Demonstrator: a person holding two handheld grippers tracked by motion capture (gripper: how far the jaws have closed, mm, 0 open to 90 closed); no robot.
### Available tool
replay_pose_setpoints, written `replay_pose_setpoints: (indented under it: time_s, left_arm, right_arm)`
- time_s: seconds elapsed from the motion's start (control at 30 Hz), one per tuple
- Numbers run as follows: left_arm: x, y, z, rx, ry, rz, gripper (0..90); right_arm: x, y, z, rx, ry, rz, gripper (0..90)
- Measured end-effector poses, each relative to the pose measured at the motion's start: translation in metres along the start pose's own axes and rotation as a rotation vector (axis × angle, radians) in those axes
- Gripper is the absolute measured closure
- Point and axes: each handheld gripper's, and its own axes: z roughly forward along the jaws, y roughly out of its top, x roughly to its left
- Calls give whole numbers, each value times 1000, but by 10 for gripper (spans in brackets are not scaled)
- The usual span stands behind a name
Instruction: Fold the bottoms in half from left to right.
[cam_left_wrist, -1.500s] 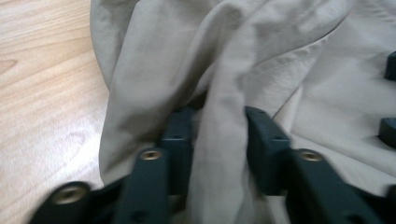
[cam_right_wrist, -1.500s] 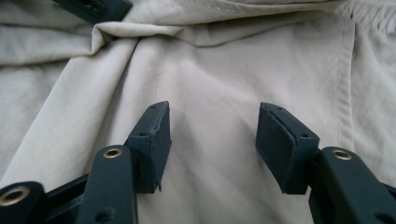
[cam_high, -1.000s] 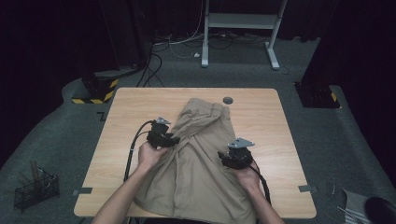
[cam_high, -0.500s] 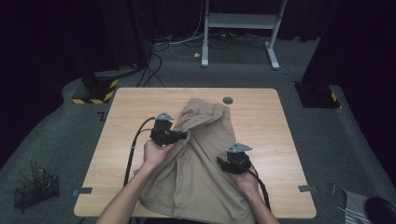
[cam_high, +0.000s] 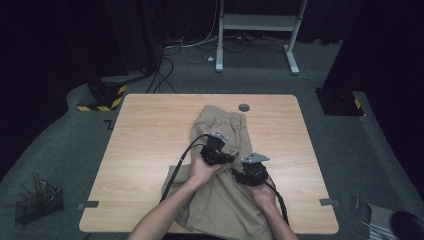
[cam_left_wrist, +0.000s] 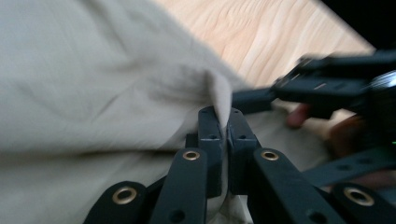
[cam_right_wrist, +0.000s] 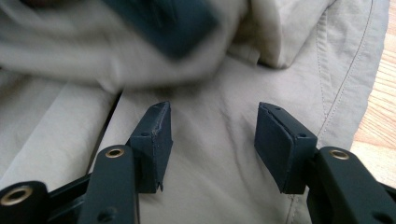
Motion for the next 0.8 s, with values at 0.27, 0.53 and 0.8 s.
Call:
replay_pose_setpoints:
  time_s: [0.27, 0.53, 0.8]
  left_arm:
    - [-3, -3, -34, -52, 90, 34, 548]
    - [4, -31, -93, -175, 142, 25, 407]
    - [19, -92, -111, -177, 176, -75, 317]
  right_arm:
    - [1, 0, -1, -1, -2, 0, 470]
    - [4, 3, -21, -50, 3, -6, 472]
    - [13, -13, -40, -1, 14, -43, 466]
